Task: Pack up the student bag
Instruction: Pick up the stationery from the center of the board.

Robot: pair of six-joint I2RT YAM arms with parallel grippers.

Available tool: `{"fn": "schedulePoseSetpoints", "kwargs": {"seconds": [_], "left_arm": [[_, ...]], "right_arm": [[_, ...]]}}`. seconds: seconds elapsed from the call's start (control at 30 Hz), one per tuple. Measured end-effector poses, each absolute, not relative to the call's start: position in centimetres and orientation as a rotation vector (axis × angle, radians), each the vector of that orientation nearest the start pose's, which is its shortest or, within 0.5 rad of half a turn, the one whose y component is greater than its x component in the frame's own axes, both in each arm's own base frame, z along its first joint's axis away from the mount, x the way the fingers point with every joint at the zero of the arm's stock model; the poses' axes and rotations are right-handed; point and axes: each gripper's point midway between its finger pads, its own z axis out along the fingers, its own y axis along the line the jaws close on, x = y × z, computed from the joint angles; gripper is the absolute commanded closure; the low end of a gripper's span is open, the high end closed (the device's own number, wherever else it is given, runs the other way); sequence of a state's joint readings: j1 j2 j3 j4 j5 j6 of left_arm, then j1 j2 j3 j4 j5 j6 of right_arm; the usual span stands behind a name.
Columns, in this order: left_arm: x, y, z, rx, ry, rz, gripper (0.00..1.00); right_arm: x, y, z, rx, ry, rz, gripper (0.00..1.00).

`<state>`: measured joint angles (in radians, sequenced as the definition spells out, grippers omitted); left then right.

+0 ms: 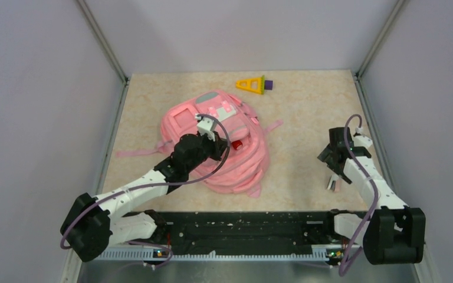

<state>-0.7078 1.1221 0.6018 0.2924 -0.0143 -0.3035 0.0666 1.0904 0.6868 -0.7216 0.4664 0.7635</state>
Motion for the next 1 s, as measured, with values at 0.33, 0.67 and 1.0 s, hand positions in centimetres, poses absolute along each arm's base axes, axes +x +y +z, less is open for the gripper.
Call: {"fn": "schedulePoseSetpoints", "kwargs": {"seconds": [0.33,0.67,1.0], "left_arm": [[28.1,-25.8,18.4,0.378,1.823,-0.720,1.00],[28.0,-25.6,18.5,0.379,1.815,-0.718,1.00],[28.0,-25.5,18.7,0.378,1.807,-0.715,1.00]], "right_arm": [[20.2,-3.8,3.0,1.068,2.522,-0.365,0.03],[19.9,-1.0,1.6,1.046,2.606,-0.191,0.31],[19.8,-0.5,1.5,1.031,2.584,-0.137,0.42]]}}
